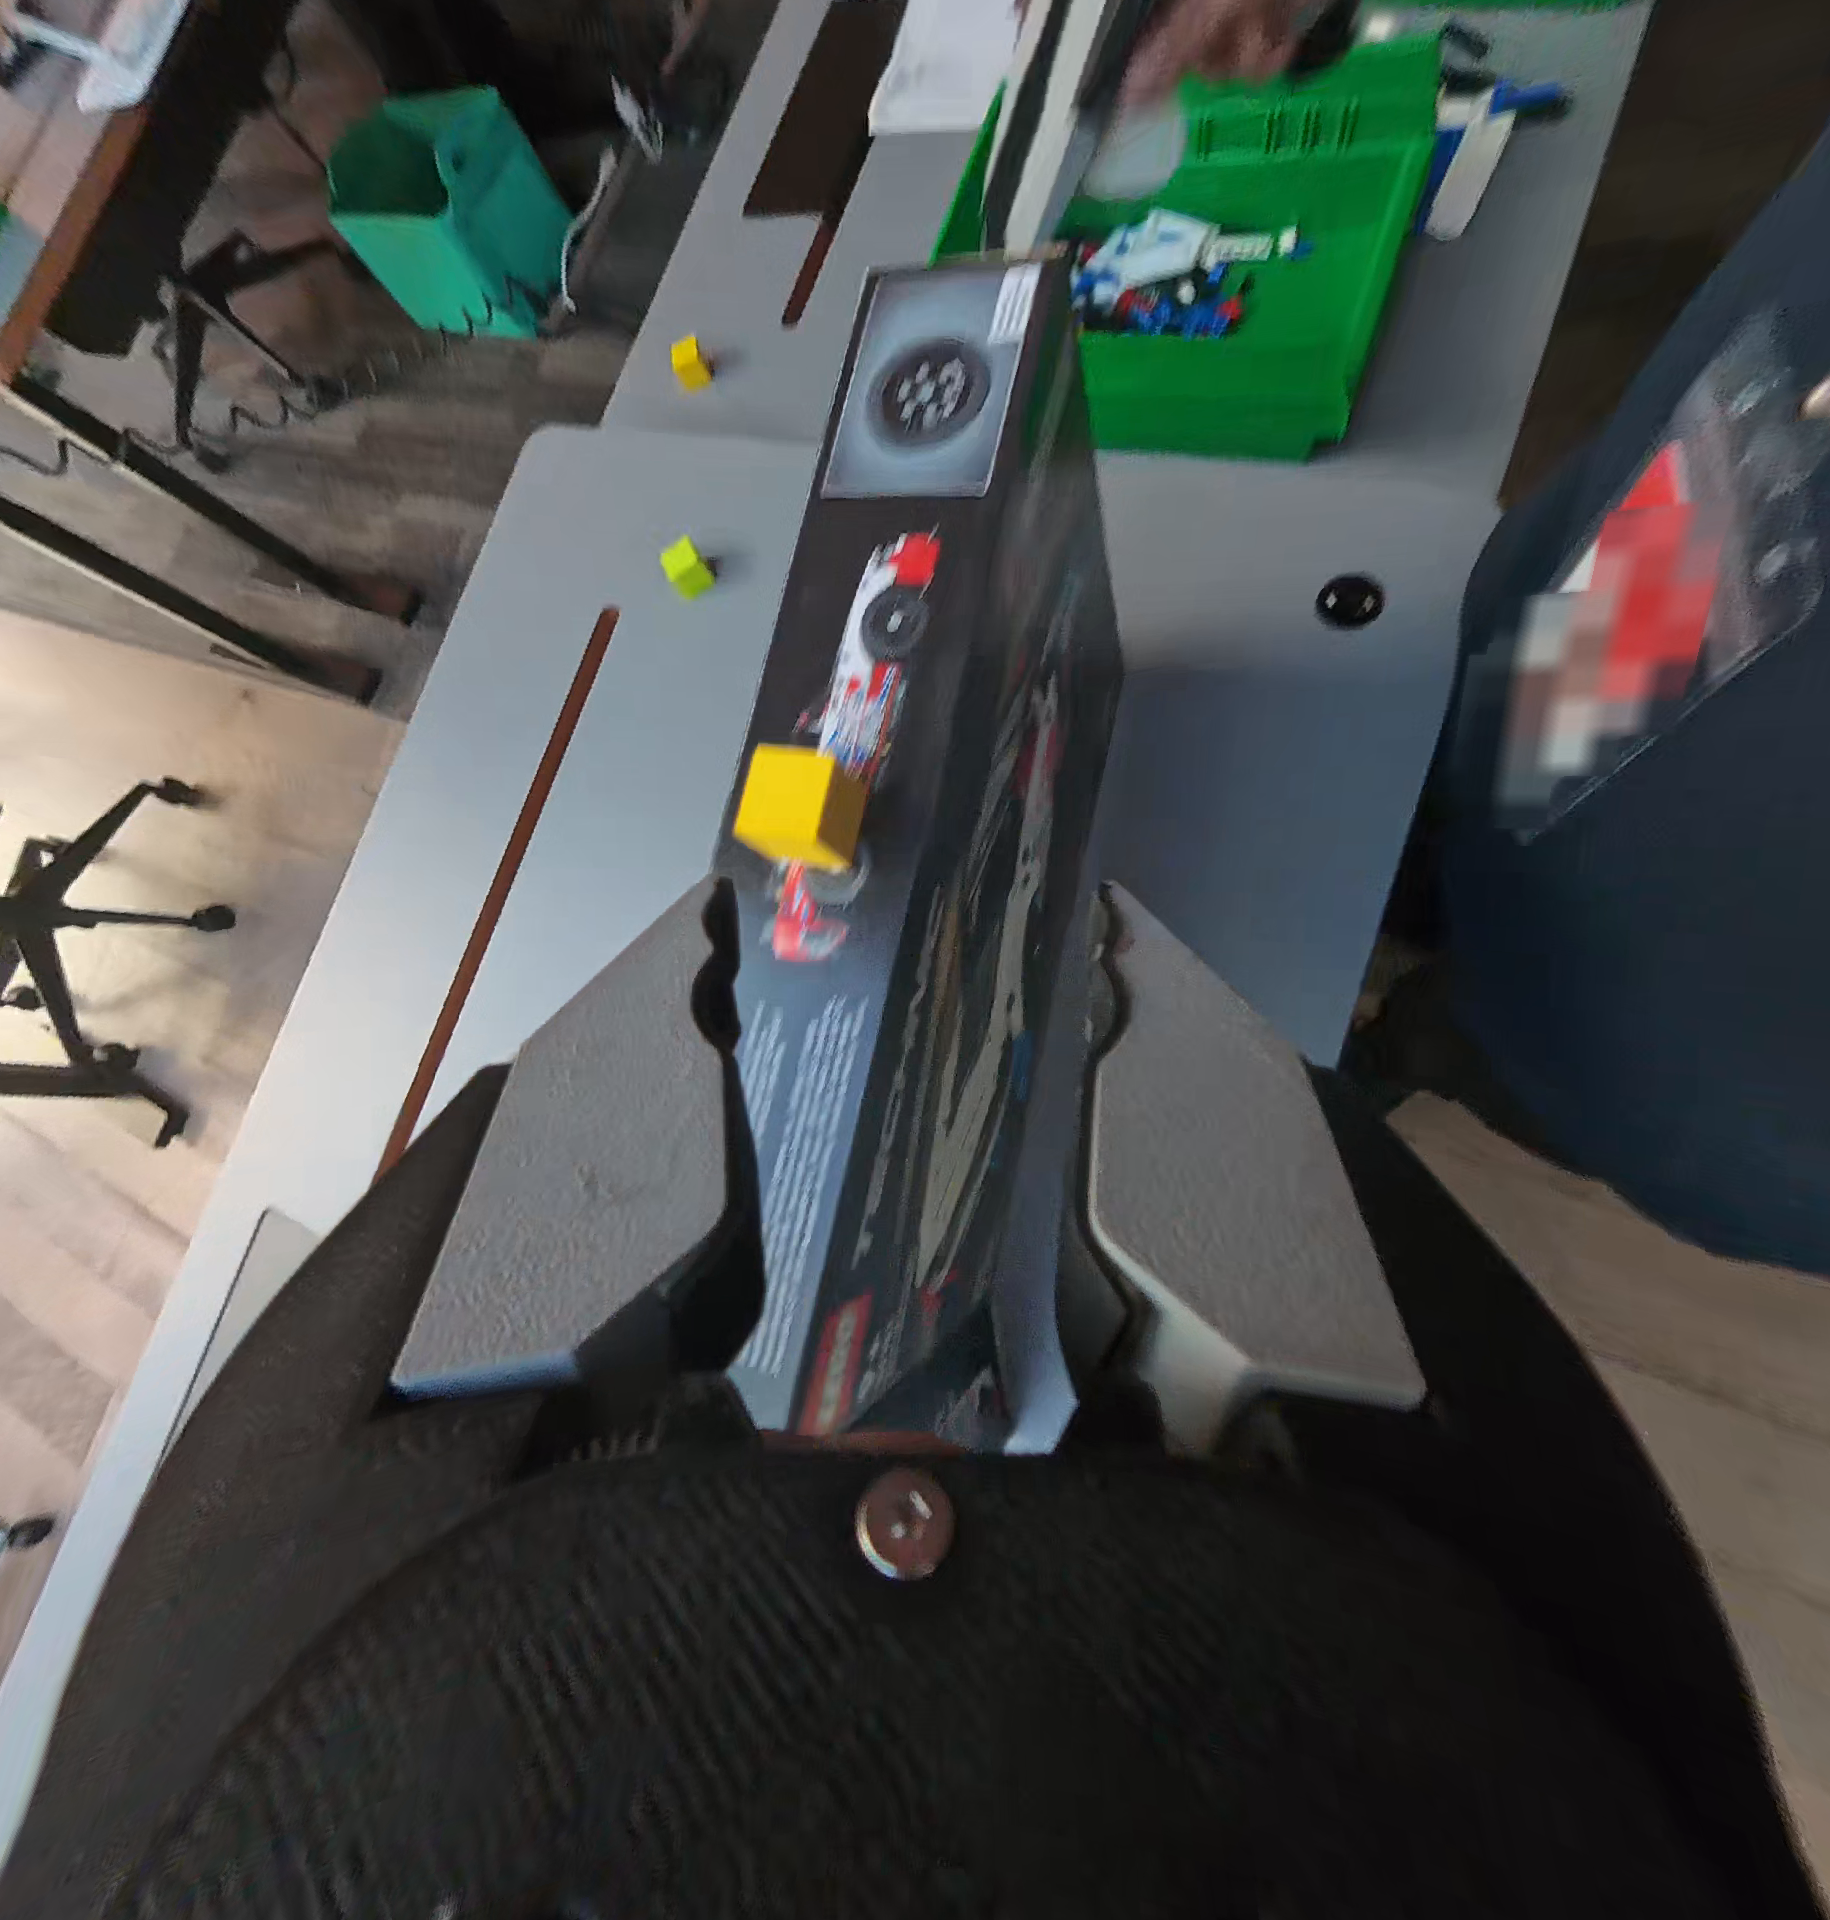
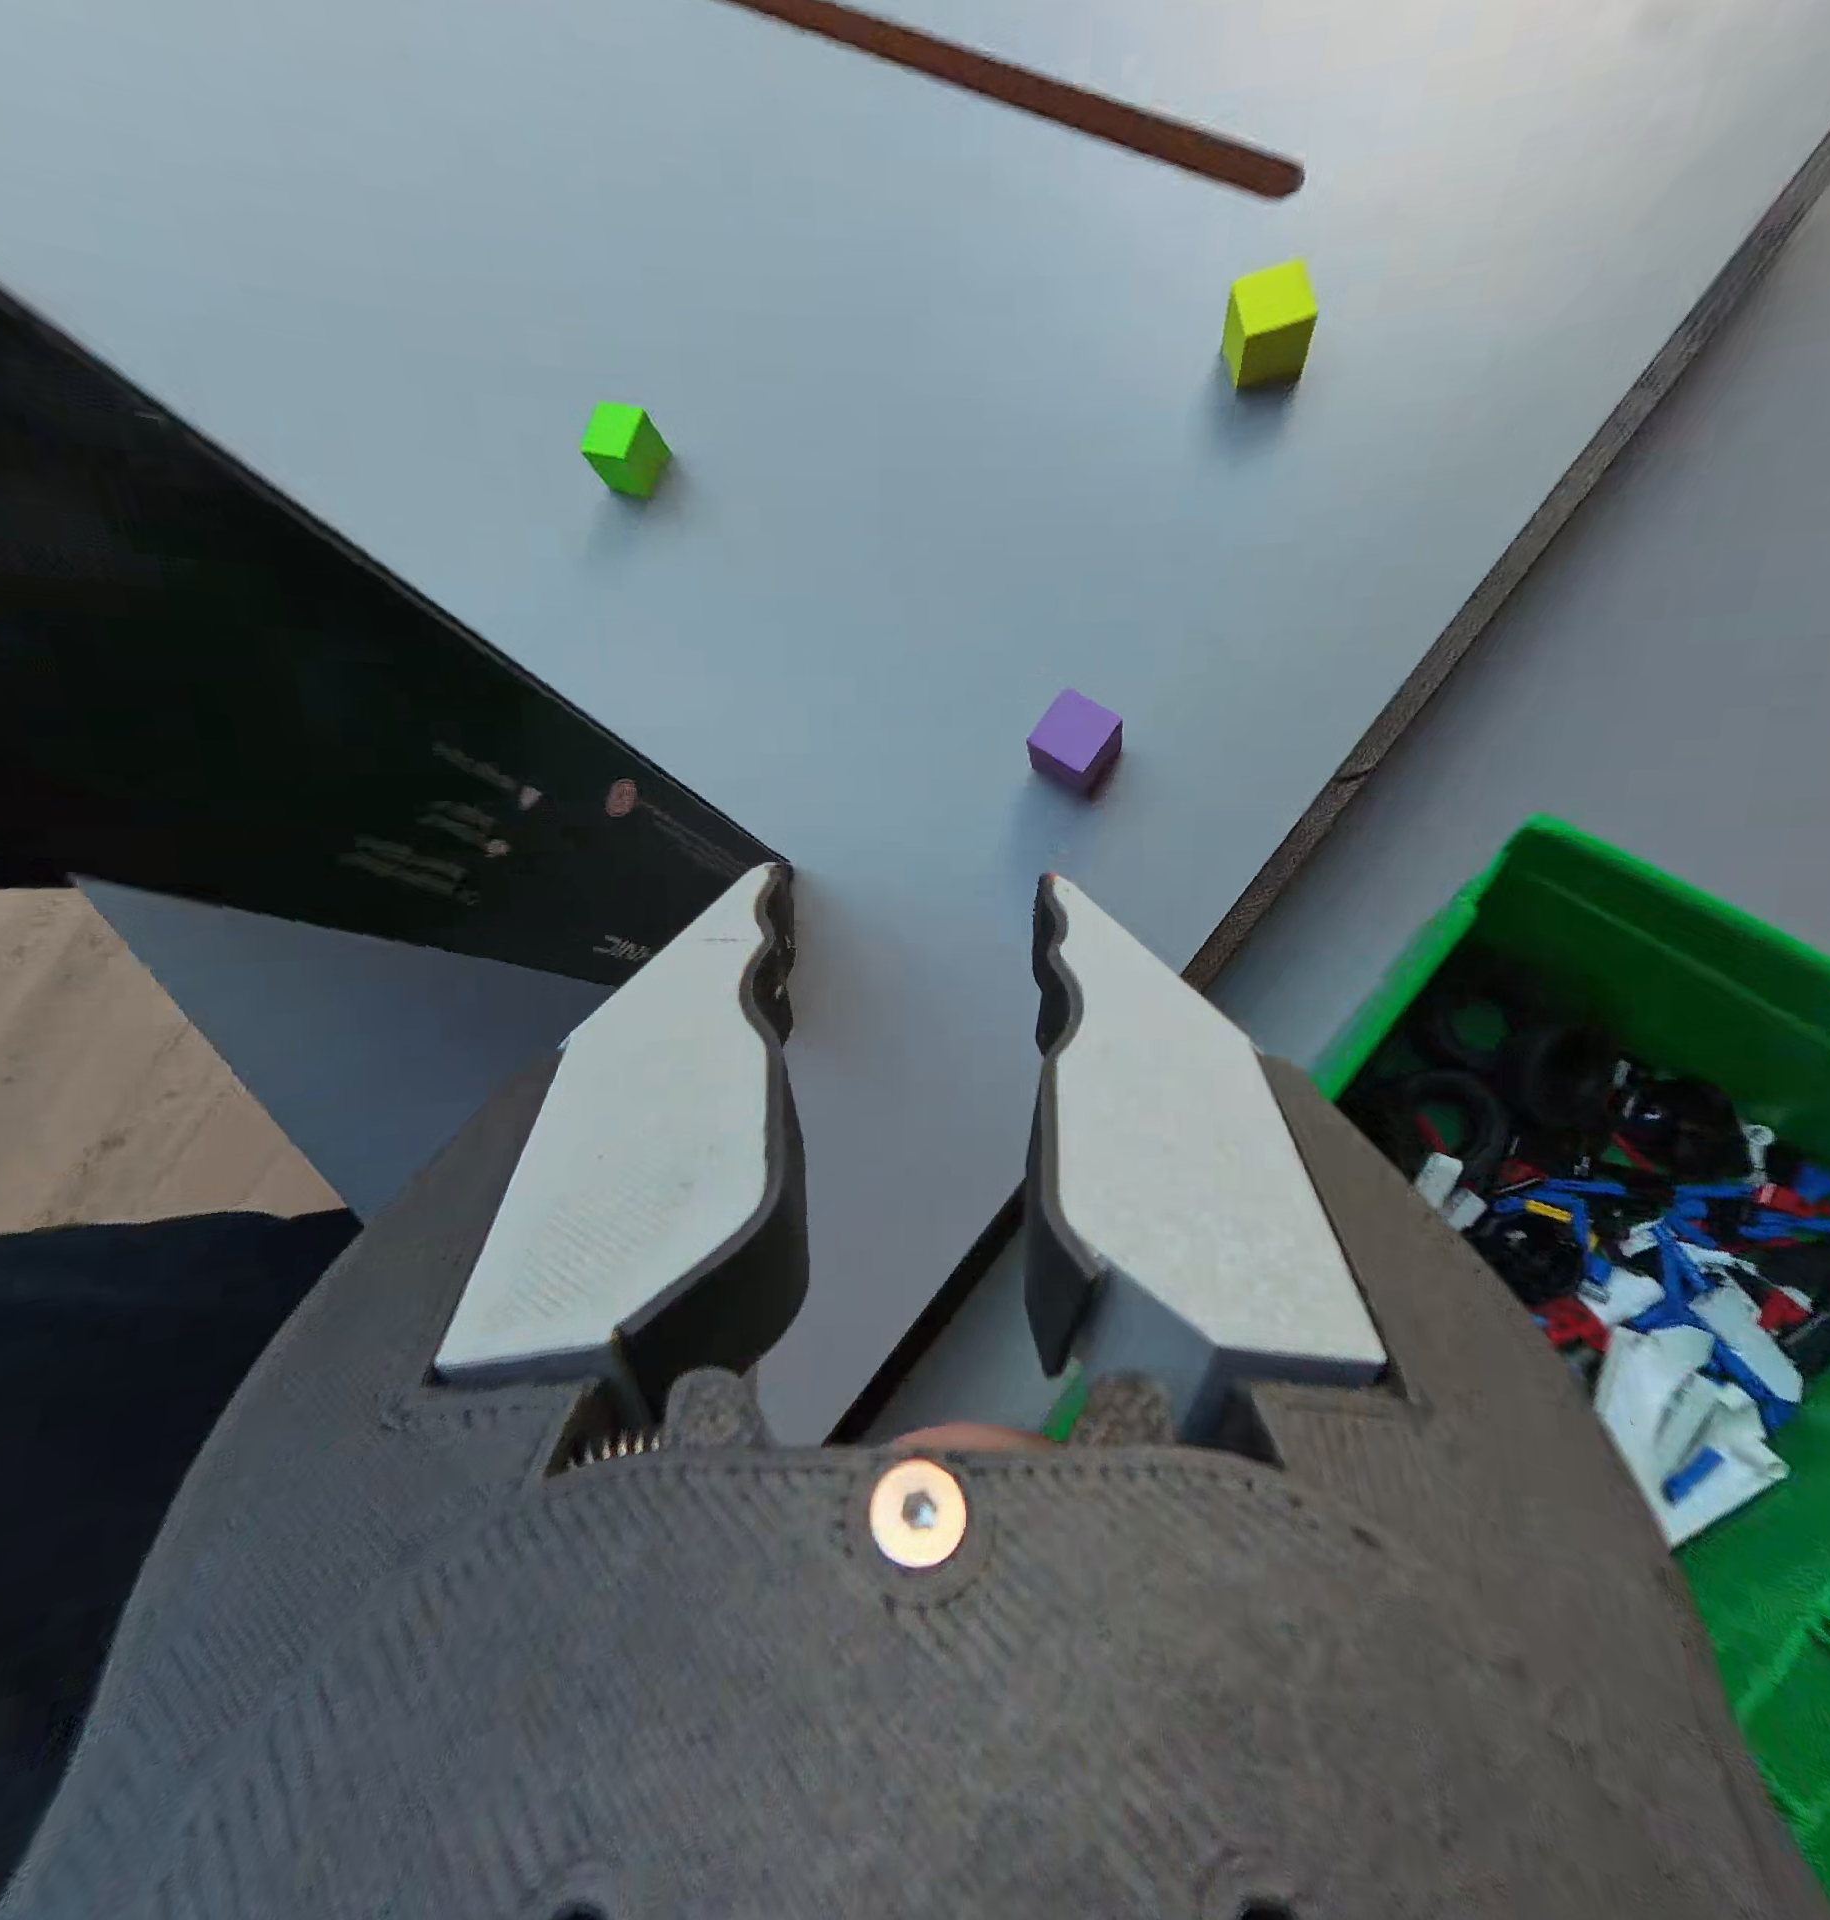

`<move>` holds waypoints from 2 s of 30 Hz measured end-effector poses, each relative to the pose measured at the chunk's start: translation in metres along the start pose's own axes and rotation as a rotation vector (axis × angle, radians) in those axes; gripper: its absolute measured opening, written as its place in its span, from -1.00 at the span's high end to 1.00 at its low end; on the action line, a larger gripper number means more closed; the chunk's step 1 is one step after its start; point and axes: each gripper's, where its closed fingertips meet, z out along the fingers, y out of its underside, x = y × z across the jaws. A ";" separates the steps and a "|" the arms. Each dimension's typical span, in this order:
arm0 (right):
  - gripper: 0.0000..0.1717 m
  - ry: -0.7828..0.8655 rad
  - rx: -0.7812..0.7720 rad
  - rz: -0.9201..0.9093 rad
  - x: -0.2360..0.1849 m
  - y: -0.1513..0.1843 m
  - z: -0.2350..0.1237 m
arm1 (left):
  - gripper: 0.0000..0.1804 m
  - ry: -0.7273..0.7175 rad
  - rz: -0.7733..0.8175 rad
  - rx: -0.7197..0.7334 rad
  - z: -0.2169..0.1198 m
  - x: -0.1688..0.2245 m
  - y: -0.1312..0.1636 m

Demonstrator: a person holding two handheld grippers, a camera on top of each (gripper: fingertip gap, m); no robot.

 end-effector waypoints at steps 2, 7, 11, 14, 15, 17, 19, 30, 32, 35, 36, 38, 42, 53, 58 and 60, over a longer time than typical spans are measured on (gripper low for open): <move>0.47 -0.020 -0.050 0.030 0.006 0.009 0.037 | 0.38 0.044 -0.016 0.052 0.015 0.027 -0.028; 0.38 0.039 -0.168 0.065 0.039 0.022 0.117 | 0.42 0.252 -0.198 -0.039 0.077 0.114 -0.041; 0.38 0.047 -0.213 0.031 0.053 0.027 0.159 | 0.47 0.317 -0.394 -0.113 0.108 0.158 -0.034; 0.57 0.080 -0.236 -0.031 0.065 0.031 0.173 | 0.53 0.205 -0.442 -0.159 0.115 0.155 -0.029; 0.59 0.083 -0.228 -0.046 0.067 0.029 0.174 | 0.55 0.132 -0.438 -0.165 0.113 0.143 -0.028; 0.60 0.064 -0.234 -0.053 0.070 0.027 0.172 | 0.60 -0.065 -0.427 -0.152 0.102 0.102 -0.031; 0.59 0.018 -0.198 -0.067 0.065 0.019 0.163 | 0.64 -0.213 -0.426 -0.131 0.085 0.058 -0.033; 0.60 -0.579 0.307 -0.504 -0.121 -0.130 -0.053 | 0.49 -0.242 -0.372 -0.091 0.055 -0.057 0.007; 0.60 -0.563 0.280 -0.646 -0.162 -0.139 -0.055 | 0.48 -0.190 -0.346 -0.032 0.056 -0.059 0.010; 0.60 -0.539 0.202 -0.751 -0.214 -0.143 -0.030 | 0.49 -0.141 -0.281 0.041 0.050 -0.057 0.017; 0.60 -0.531 0.140 -0.782 -0.227 -0.138 -0.018 | 0.49 -0.123 -0.265 0.055 0.047 -0.054 0.023; 0.60 -0.480 0.040 -0.860 -0.241 -0.127 0.005 | 0.50 -0.070 -0.245 0.105 0.039 -0.046 0.033; 0.59 -0.444 -0.136 -0.881 -0.247 -0.103 0.027 | 0.51 -0.002 -0.230 0.170 0.025 -0.041 0.052; 0.35 -0.337 -0.099 -0.718 -0.225 -0.122 -0.003 | 0.50 0.076 -0.219 0.218 0.010 -0.030 0.060; 0.47 -0.230 0.090 -0.453 -0.118 -0.153 -0.032 | 0.50 0.076 -0.237 0.170 0.015 -0.017 0.057; 0.43 -0.084 0.088 -0.345 -0.043 -0.152 -0.017 | 0.49 0.060 -0.258 0.140 0.017 -0.012 0.054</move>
